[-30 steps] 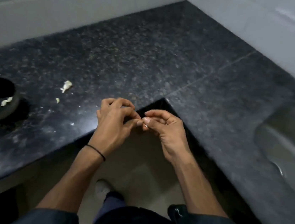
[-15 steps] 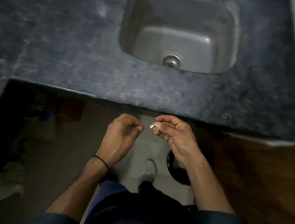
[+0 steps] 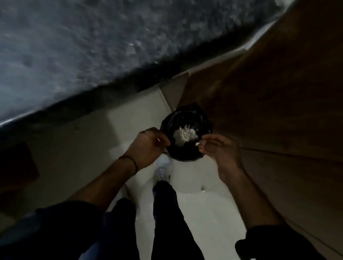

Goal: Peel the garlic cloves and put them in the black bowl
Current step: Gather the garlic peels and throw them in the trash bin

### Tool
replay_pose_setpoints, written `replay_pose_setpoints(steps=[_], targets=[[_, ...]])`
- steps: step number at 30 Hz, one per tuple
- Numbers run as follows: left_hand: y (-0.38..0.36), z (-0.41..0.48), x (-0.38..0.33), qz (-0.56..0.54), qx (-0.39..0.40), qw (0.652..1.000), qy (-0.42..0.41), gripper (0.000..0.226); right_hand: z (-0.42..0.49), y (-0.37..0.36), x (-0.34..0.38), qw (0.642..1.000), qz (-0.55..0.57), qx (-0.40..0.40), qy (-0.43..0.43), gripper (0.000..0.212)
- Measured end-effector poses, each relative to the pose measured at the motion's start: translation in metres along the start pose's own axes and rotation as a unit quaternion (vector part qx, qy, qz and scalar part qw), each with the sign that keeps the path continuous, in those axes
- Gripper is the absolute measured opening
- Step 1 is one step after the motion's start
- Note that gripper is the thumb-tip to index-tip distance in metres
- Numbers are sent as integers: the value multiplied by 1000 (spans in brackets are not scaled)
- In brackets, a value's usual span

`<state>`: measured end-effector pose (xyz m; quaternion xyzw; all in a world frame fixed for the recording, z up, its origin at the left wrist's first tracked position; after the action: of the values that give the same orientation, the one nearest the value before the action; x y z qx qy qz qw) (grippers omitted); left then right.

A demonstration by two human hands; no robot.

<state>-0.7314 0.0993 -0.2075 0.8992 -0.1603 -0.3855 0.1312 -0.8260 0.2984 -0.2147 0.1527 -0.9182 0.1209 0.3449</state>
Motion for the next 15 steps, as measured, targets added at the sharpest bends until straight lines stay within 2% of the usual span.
replay_pose_setpoints(steps=[4,7,11,15], targets=[[-44,65,43,30,52,997,40,12,60,35,-54,999,26,-22,-16,16],[-69,107,77,61,81,993,60,11,111,45,-90,999,-12,-34,-27,18],[-95,158,123,99,77,990,71,10,180,55,-151,997,-53,-49,-31,17],[-114,200,149,127,74,988,42,15,229,65,-204,992,-112,-62,-12,17]])
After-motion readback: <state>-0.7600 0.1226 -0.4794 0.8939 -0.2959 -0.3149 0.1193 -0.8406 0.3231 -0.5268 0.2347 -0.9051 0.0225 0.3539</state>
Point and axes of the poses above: each hand's wrist, its own z-axis towards the middle knuckle, its own y-axis out of the back of the hand, x = y × z, the point moved 4 cm from there along z, towards the middle knuckle, and after that the axes turned 9 degrees about x, right-handed, at the moved point
